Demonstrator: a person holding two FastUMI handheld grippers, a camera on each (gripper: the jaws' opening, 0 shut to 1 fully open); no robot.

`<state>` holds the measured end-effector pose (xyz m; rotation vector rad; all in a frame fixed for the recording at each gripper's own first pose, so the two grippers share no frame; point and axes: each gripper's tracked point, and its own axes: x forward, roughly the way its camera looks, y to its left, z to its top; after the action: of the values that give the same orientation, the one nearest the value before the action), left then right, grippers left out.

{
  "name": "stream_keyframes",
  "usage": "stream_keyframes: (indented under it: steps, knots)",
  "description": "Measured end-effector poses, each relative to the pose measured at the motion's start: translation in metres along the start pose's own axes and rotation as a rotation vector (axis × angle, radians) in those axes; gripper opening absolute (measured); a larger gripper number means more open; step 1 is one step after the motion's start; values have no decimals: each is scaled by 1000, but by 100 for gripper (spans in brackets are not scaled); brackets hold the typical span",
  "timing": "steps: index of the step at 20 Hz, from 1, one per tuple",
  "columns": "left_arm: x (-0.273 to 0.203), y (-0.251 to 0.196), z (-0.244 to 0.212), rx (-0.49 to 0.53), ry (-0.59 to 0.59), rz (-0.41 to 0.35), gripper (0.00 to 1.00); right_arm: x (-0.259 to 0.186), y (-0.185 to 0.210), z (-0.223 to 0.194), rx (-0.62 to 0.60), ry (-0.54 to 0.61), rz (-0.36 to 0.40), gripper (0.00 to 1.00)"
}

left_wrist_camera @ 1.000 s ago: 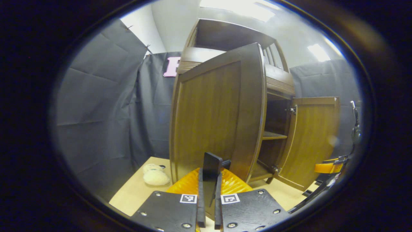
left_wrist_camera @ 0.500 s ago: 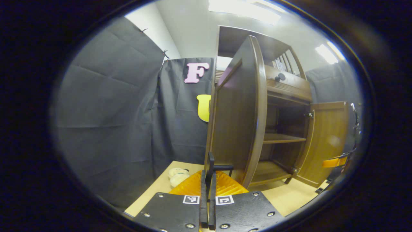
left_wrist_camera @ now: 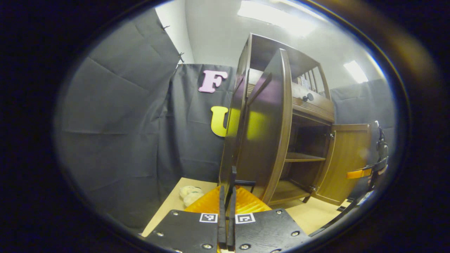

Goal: Open the right door of the double-door shoe cabinet with the right hand, and open the left door with the left hand.

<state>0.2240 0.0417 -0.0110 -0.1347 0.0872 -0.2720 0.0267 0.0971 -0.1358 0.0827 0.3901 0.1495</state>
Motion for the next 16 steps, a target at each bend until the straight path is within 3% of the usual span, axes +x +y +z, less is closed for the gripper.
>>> stream_keyframes:
  steps: [3, 4, 6, 7, 10, 13, 16]
  knots:
    - [-4, 5, 1, -7, 1, 18, 5, 1, -10, 8, -8, 1, -25, 96]
    - [-6, 5, 1, -9, 3, 27, 4, 1, -15, 13, -9, -14, -42, 92]
    - [-12, 8, 1, -6, 9, 56, 3, -2, -22, 24, -1, -52, -59, 95]
    - [-15, 12, 2, -1, 10, 85, 3, -3, -25, 29, 0, -70, -59, 92]
    - [-26, 20, 9, 13, -2, 184, 5, -9, -36, 39, -30, -119, -40, 92]
    - [-33, 31, 20, 48, -32, 308, 1, -15, -46, 37, -42, -132, 9, 92]
    - [-30, 31, 26, 48, -38, 365, 6, -25, -67, 32, -61, -119, 15, 95]
